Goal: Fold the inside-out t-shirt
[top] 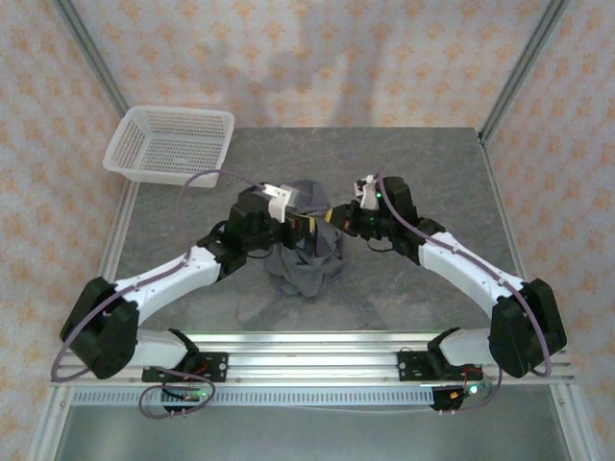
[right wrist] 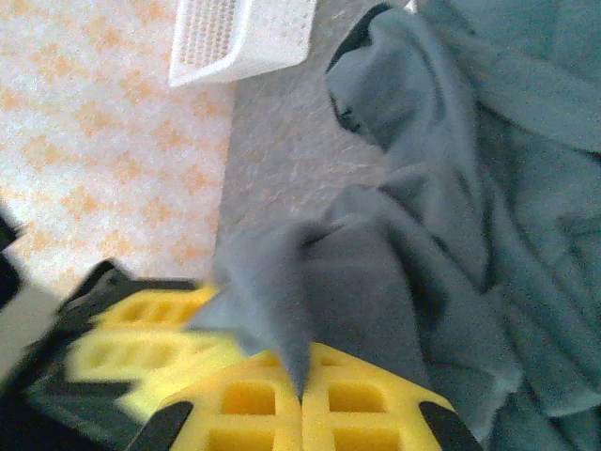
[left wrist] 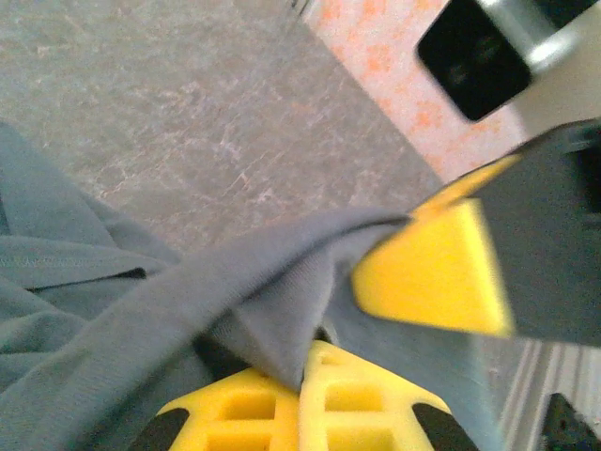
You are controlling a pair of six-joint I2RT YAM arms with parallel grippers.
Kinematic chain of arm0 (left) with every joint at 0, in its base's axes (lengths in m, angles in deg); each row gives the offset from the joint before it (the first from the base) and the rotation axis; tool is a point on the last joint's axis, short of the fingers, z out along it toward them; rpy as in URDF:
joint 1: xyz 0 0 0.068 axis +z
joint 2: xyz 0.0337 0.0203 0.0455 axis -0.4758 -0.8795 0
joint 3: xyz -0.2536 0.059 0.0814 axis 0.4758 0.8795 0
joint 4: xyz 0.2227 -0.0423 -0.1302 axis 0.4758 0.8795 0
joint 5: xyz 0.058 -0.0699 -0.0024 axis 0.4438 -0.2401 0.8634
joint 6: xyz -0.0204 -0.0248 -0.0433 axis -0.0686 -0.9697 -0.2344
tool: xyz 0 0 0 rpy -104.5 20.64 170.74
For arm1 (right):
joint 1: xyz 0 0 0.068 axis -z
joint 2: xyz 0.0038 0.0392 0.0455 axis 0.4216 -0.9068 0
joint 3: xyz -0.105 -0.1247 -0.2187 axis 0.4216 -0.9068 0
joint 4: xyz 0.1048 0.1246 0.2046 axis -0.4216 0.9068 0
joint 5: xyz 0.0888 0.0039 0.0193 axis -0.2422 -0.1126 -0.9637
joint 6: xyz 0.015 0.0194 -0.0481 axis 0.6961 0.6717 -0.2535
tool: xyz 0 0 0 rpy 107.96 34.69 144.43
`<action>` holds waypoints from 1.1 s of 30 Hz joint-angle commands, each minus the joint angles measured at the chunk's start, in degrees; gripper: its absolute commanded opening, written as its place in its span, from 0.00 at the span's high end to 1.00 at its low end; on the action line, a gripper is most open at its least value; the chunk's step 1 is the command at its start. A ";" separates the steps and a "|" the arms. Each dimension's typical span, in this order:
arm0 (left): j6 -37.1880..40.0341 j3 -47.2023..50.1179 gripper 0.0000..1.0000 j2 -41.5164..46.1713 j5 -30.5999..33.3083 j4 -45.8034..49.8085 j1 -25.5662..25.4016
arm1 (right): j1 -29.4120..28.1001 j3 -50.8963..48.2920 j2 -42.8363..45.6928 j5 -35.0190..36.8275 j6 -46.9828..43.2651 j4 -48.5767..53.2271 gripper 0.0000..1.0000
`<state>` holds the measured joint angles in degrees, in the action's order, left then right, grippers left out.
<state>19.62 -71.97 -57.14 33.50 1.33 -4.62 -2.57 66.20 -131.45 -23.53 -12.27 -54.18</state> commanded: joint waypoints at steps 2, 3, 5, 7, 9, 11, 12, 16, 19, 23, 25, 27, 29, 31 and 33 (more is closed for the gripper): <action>-5.28 -1.22 1.00 6.57 -6.09 0.94 1.79 | 3.93 -0.59 -1.42 4.15 -1.46 4.59 1.00; -5.97 -2.52 1.00 7.02 -8.29 2.77 2.00 | 4.52 -0.62 -2.16 5.66 -3.63 6.62 1.00; -6.51 -5.17 1.00 7.34 -11.64 6.26 2.02 | 4.72 -0.22 -3.77 7.78 -7.65 9.43 0.99; -7.64 -6.27 1.00 7.91 -11.96 7.54 2.09 | 4.74 0.40 -5.30 3.66 -10.53 10.54 0.93; -8.54 -6.07 1.00 8.59 -11.96 6.67 2.34 | 4.74 -0.39 -4.30 -2.09 -10.21 8.34 0.80; -10.32 -6.08 1.00 8.82 -11.96 6.39 2.52 | 4.61 -3.09 0.58 -1.56 -8.95 5.78 0.67; -10.82 -6.31 1.00 8.69 -11.96 6.34 2.61 | 4.61 -4.64 4.43 1.41 -9.14 5.63 0.62; -10.12 -7.32 1.00 7.81 -11.55 8.21 2.61 | 0.30 -13.25 21.39 13.18 -15.01 1.08 0.67; -2.79 -9.30 1.00 5.55 -10.79 15.53 1.57 | -1.32 -17.23 26.63 19.20 -14.83 -0.88 0.66; 10.81 -16.31 0.91 0.71 5.32 34.97 -8.58 | -1.32 -16.10 24.85 30.37 -11.96 9.79 0.57; 9.65 -18.45 0.78 -2.69 10.68 36.74 -12.06 | -1.23 -15.49 21.87 35.99 -8.28 14.77 0.57; 7.26 -21.05 0.67 -7.26 14.20 37.67 -13.82 | -1.06 -14.80 18.40 37.36 -5.26 17.49 0.57; 6.99 -25.63 0.61 -12.37 21.02 42.04 -15.56 | -0.97 -14.66 16.21 36.13 -3.56 17.63 0.56; 6.65 -30.39 0.60 -17.23 28.06 46.88 -16.53 | -0.97 -14.84 15.41 34.98 -2.31 17.11 0.55; 6.74 -32.79 0.55 -21.33 30.11 48.38 -16.54 | -0.97 -15.39 15.77 35.02 -1.63 16.96 0.54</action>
<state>25.28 -100.91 -75.11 52.19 41.37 -20.97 -3.73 50.75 -116.46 8.66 -17.06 -38.77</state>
